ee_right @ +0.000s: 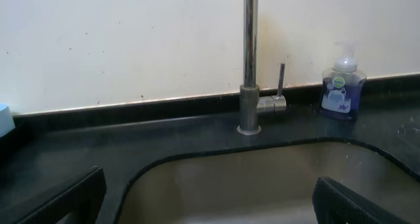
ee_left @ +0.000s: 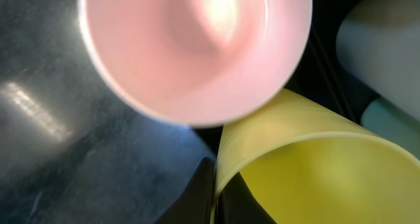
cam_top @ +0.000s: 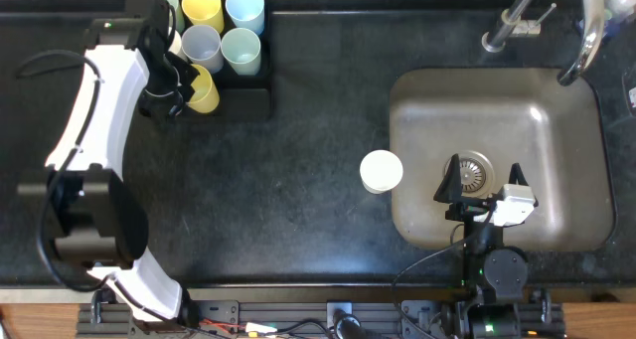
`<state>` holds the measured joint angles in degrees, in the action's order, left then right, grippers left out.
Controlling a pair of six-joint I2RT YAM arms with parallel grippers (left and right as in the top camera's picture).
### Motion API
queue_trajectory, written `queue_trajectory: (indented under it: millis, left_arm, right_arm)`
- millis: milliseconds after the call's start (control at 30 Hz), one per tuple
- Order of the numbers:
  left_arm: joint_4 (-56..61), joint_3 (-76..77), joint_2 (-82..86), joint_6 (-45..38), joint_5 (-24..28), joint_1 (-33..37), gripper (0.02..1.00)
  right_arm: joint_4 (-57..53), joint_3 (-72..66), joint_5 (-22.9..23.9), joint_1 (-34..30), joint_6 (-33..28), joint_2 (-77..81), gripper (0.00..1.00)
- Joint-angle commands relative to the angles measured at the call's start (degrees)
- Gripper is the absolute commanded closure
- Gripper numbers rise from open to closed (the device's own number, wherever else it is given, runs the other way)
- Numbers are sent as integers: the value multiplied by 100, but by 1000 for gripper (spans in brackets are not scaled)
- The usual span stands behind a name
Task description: Store Cups
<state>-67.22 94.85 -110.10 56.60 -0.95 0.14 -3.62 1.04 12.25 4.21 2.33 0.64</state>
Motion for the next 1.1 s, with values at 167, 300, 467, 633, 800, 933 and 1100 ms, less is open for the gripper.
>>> queue_trajectory:
  millis: [167,300,467,633,800,933,1100]
  left_arm:
    - [319,-50,-299,74,-22,22,941]
    - [306,-50,-393,72,-24,22,939]
    - [306,-50,-479,68,-28,-17,930]
    - [306,-50,-479,66,-50,-26,49]
    - [306,-50,-463,48,-66,-26,20]
    - [308,-50,-264,46,-72,-26,20]
    - [299,-50,535,46,-92,-26,20]
  right_arm:
    - [42,-79,4,-2,-17,-44,3]
    - [42,-79,4,-2,-17,-44,5]
    - [42,-79,4,-2,-17,-44,3]
    - [42,-79,4,-2,-17,-44,5]
    - [42,-79,4,-2,-17,-44,5]
    - [42,-79,4,-2,-17,-44,5]
    - [42,-79,4,-2,-17,-44,3]
